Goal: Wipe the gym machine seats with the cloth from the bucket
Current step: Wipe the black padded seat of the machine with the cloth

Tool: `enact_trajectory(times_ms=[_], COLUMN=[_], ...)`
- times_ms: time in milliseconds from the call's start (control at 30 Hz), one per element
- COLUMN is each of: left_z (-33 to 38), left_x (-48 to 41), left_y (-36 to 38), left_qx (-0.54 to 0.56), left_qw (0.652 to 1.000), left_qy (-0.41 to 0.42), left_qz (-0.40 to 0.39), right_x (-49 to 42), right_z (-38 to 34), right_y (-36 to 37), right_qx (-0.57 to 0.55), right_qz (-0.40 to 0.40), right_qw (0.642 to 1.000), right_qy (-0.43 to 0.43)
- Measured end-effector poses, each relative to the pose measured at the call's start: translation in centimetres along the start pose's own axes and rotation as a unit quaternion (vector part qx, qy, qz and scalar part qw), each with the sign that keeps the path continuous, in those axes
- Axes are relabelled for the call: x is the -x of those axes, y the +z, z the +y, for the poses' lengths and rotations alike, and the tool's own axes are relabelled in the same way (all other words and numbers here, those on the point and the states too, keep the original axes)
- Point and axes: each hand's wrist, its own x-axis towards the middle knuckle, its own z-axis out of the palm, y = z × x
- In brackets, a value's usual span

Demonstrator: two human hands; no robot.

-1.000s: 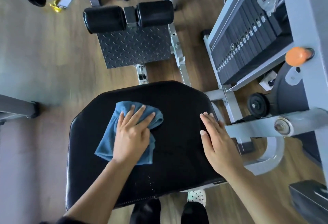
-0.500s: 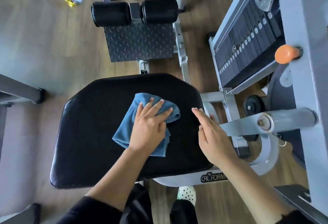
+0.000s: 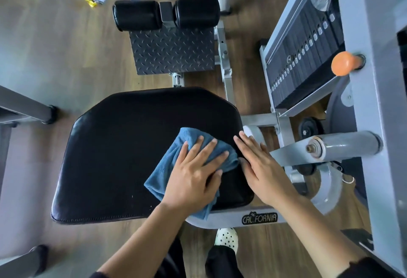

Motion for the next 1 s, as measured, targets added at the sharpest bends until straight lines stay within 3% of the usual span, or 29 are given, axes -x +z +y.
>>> enact_trajectory(times_ms=[100, 267, 400, 533, 700, 800, 900, 1000], left_z=[-1.7, -2.1, 1.7, -0.6, 0.2, 3.7, 2.4, -1.6], left_x=[2.5, 0.0, 0.5, 4.2, 1.1, 0.8, 3.8, 6.8], left_y=[-1.1, -0.7, 1.1, -0.4, 0.2, 2.1, 1.3, -0.8], left_qx=[-0.052, -0.074, -0.052, -0.047, -0.046, -0.045, -0.051, -0.047], left_qw=[0.998, 0.983, 0.997, 0.997, 0.994, 0.998, 0.997, 0.998], left_qy=[0.014, -0.164, -0.04, 0.061, -0.09, -0.025, 0.065, 0.044], left_qz=[0.011, 0.044, 0.029, 0.003, 0.033, 0.022, 0.003, 0.006], right_x=[0.3, 0.3, 0.1, 0.4, 0.9, 1.0, 1.1, 1.2], right_z=[0.5, 0.8, 0.9, 1.1, 1.3, 1.3, 1.0, 0.2], right_y=[0.0, 0.0, -0.4, -0.8, -0.8, -0.9, -1.2, -1.2], right_qx=[0.008, 0.02, -0.008, -0.016, -0.025, -0.045, -0.044, -0.05], right_qz=[-0.015, -0.026, -0.028, -0.029, -0.02, -0.025, -0.036, -0.036], right_qw=[1.0, 0.999, 1.0, 0.999, 0.999, 0.999, 0.998, 0.998], right_qy=[0.008, 0.001, -0.002, -0.004, -0.01, -0.001, 0.0, 0.014])
